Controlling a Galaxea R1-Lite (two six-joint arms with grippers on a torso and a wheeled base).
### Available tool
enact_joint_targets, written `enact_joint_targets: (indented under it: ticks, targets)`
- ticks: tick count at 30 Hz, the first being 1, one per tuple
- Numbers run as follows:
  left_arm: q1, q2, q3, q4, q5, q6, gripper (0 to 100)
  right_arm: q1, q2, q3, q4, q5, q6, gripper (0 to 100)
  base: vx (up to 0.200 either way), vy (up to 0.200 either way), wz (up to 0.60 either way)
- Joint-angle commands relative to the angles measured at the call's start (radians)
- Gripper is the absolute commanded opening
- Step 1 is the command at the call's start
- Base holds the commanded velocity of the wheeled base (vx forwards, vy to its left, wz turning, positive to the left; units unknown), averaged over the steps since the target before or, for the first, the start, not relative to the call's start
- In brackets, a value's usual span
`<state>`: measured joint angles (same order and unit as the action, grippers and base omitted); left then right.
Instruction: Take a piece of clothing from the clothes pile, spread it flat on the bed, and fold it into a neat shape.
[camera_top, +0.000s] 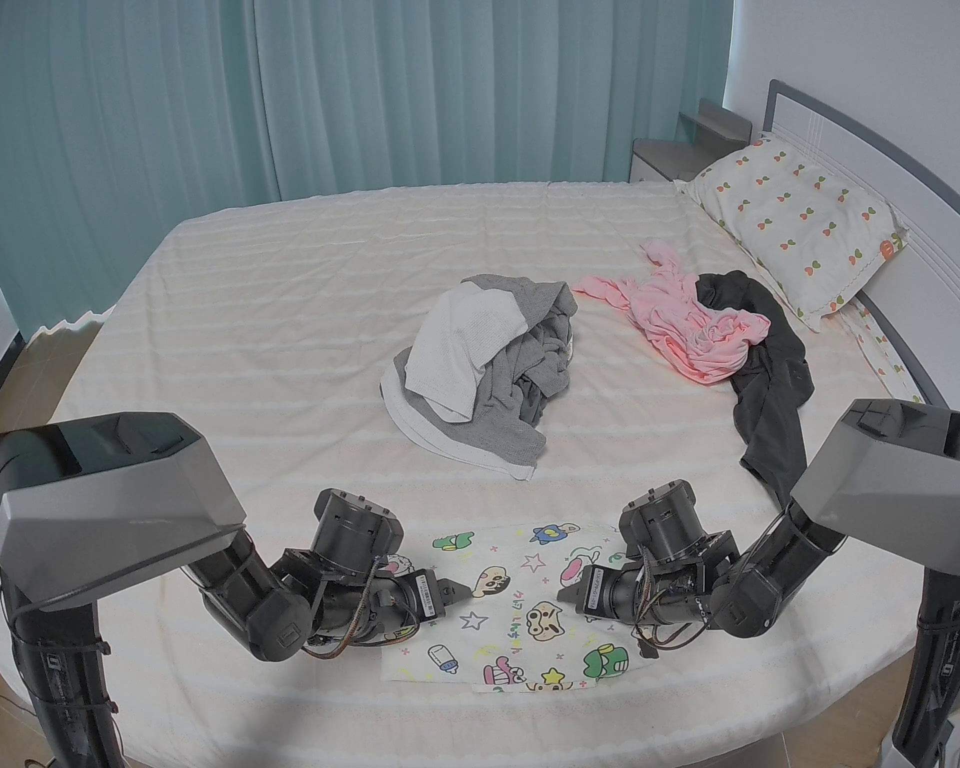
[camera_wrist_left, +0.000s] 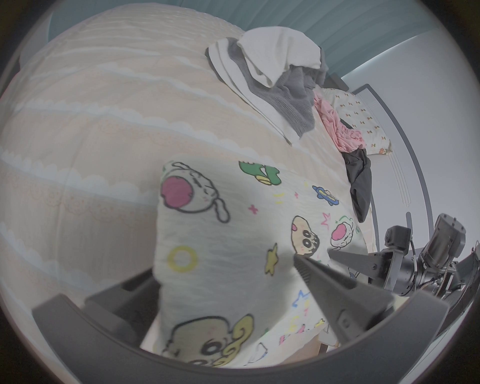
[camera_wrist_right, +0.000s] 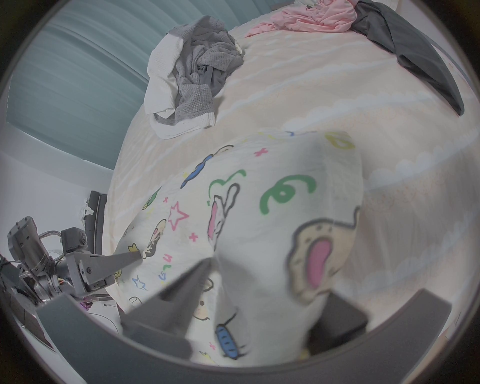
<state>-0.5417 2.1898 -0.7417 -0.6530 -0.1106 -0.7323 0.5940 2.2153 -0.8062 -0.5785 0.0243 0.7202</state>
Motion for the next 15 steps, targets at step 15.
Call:
enact_joint_targets:
  ticks: [15]
  targets:
    - [0.083,-0.068,0.258,-0.152,-0.004,0.064,100,-0.049,-0.091,0.137,0.002,-0.004,-0.005,100,0.0,0.0,0.0]
